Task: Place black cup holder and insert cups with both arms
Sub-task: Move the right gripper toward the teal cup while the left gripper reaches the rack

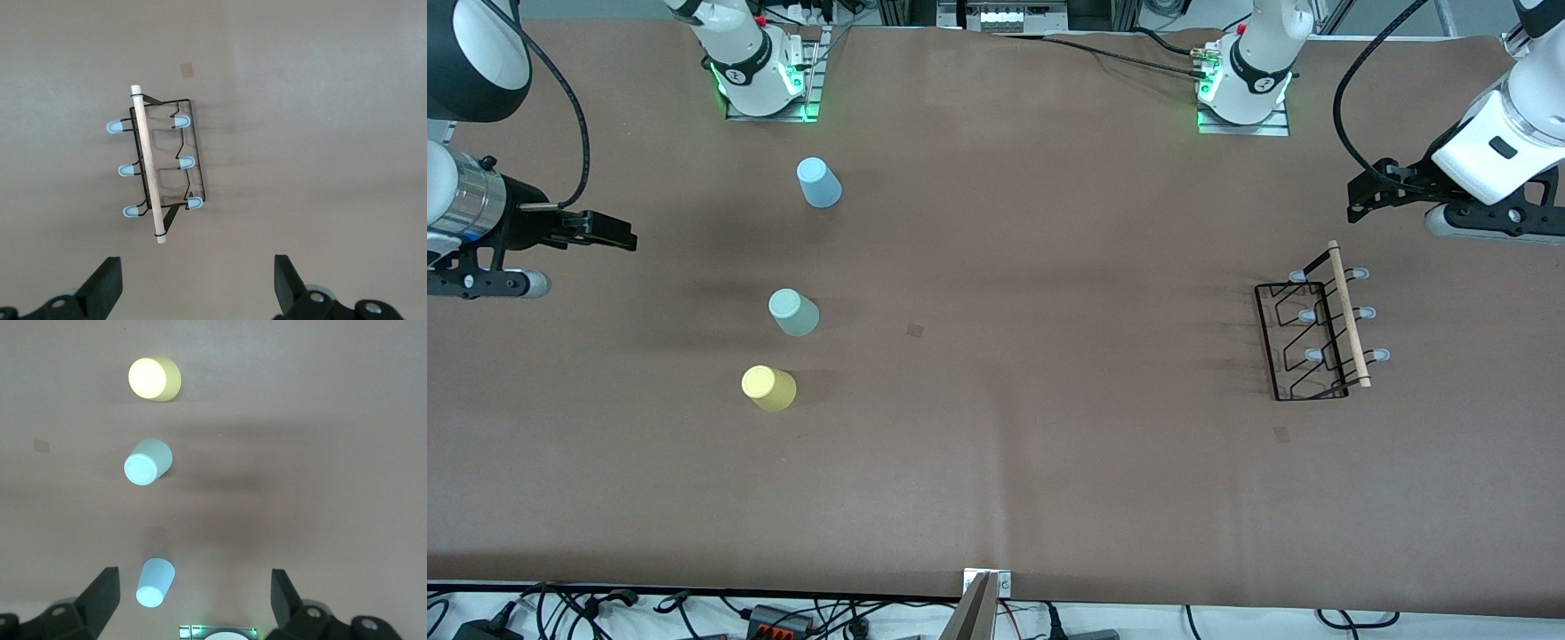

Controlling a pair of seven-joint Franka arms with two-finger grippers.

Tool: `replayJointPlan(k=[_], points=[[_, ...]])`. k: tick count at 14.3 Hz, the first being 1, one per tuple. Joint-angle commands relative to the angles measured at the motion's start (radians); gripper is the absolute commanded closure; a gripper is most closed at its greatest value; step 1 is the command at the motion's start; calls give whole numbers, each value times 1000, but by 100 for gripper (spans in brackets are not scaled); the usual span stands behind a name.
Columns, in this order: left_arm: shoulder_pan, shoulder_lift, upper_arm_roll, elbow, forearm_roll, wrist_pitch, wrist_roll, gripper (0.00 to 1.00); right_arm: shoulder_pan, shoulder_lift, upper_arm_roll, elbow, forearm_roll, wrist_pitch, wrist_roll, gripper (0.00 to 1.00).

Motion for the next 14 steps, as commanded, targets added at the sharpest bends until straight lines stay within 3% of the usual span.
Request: replayJointPlan(k=[1, 5, 10, 14], points=[[15, 21, 8, 14, -15, -10, 7, 0, -1, -52, 5, -90, 14, 69, -22, 0], [24, 103, 6, 15, -7, -15, 5, 0, 28, -184, 12, -426, 15, 421, -2, 0], [29, 272, 9, 14, 5, 2, 4, 0, 48, -58, 12, -471, 15, 584, 21, 0], [81, 370, 8, 9, 69, 131, 16, 0, 91, 23, 12, -471, 15, 703, 105, 0]])
